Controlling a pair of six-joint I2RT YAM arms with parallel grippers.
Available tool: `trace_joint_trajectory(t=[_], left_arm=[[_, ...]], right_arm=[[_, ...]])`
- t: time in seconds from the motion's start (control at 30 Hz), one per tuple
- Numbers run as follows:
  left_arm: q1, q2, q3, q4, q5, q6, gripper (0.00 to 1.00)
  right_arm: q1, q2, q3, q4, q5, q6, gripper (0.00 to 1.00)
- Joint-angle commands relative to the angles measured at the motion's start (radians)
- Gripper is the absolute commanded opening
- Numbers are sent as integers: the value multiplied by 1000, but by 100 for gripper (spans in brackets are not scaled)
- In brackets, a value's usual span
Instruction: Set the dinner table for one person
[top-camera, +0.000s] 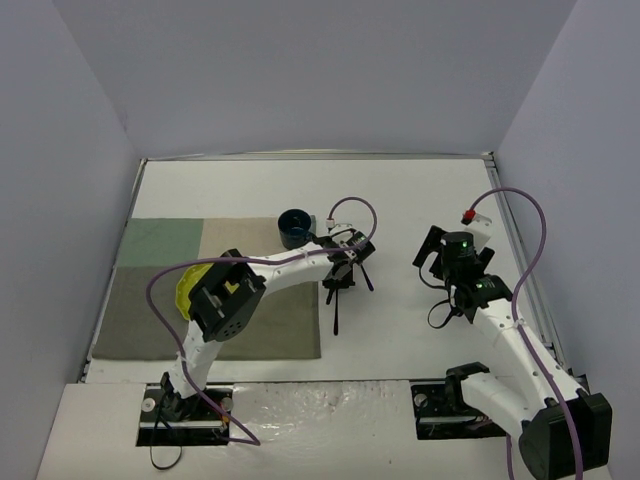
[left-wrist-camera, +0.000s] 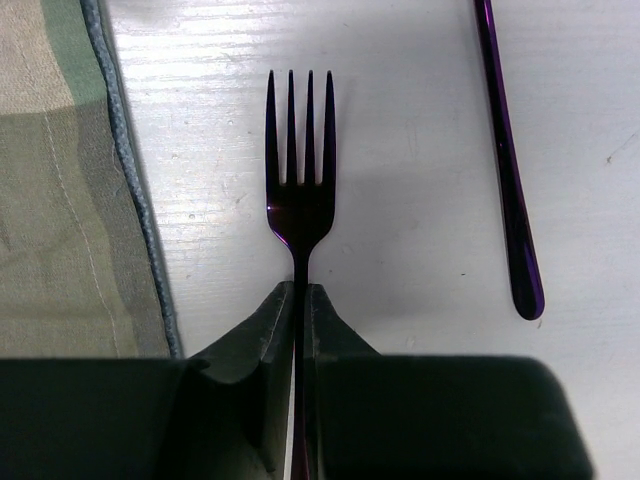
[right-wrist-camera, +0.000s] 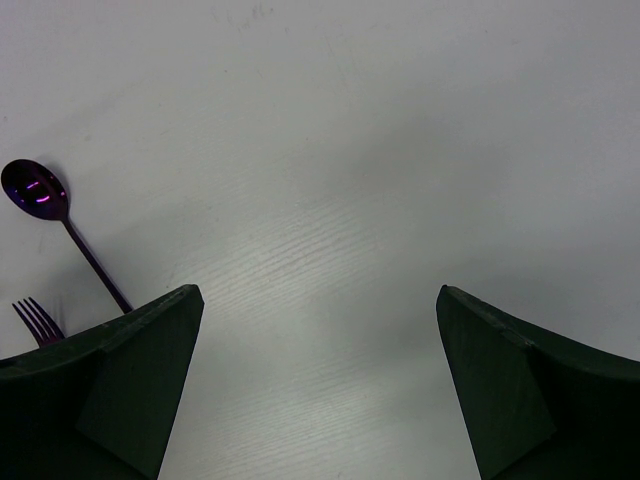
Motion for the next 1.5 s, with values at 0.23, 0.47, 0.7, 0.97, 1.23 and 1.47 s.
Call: trace_joint_trajectory(t=[0.23,0.47,0.7,0.97,1.23,1.47], left_arm=[[7,-283,26,-91,-135,261,0],[218,-587,-169,-63,-124,517,0],[596,-770,-361,8,47,719,0],[927,-739,-446,76,96,975,0],[1089,-629,-538,288,135,1087,0],[1217,-621,-618,394,209,1090,0]], right_arm=[[-8,-48,3,46,3,-22,100],[-8,-53,25,57,-68,-48,100],[25,-48,34,98,-141,-81,100],[76,-39,25,106,-158,-91,100],[132,-36,22,109,-177,-93,100],[155,-50,6,112,-170,-100,100]])
